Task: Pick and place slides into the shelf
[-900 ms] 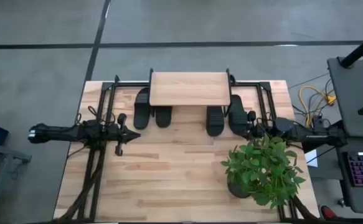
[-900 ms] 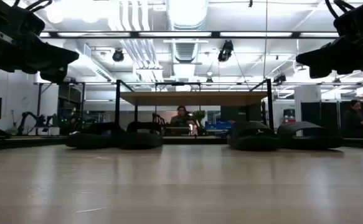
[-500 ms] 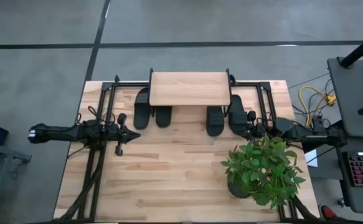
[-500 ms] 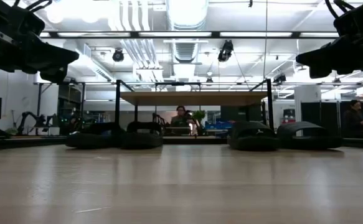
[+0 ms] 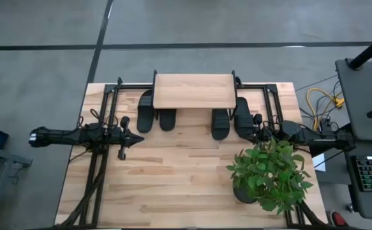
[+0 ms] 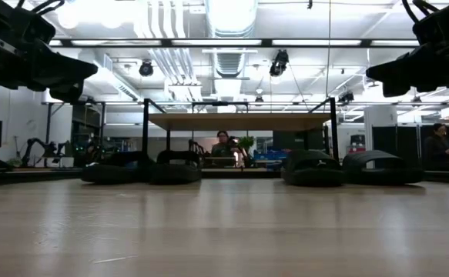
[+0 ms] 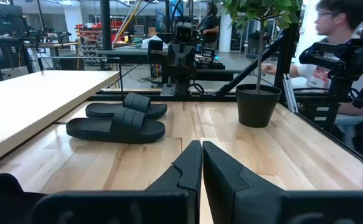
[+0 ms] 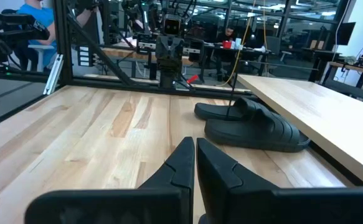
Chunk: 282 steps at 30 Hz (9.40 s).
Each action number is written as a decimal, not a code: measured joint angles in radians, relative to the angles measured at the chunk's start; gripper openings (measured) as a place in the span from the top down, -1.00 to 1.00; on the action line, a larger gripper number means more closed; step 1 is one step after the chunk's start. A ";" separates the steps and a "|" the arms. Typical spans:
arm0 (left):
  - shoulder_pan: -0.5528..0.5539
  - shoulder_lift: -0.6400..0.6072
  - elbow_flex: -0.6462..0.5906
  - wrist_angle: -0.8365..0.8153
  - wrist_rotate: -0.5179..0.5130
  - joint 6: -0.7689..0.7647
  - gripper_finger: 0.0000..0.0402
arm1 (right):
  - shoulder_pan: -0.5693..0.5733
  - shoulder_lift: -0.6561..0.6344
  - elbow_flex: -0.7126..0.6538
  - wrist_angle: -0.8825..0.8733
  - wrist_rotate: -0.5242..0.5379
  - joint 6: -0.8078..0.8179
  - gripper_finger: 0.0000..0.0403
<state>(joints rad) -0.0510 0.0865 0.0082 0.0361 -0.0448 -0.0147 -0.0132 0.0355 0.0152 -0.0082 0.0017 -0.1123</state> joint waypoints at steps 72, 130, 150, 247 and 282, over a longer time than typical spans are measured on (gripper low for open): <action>0.000 0.000 0.000 0.000 0.000 0.000 1.00 | 0.000 0.000 0.000 0.000 0.000 0.000 0.96; 0.000 0.068 0.000 0.331 -0.118 0.178 0.47 | 0.000 0.282 0.338 -0.090 0.201 -0.033 0.25; 0.000 0.082 0.000 0.366 -0.117 0.127 0.26 | 0.000 0.700 0.622 -0.607 0.385 0.034 0.16; 0.000 0.121 0.000 0.374 -0.117 0.184 0.26 | 0.000 1.623 0.781 -1.012 0.694 0.288 0.87; 0.000 0.121 0.000 0.375 -0.117 0.183 0.26 | 0.111 1.402 1.034 -1.476 0.518 0.708 0.96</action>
<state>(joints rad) -0.0509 0.2077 0.0078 0.4107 -0.1621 0.1688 0.0979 1.4380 1.0492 -1.4846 0.5193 0.5961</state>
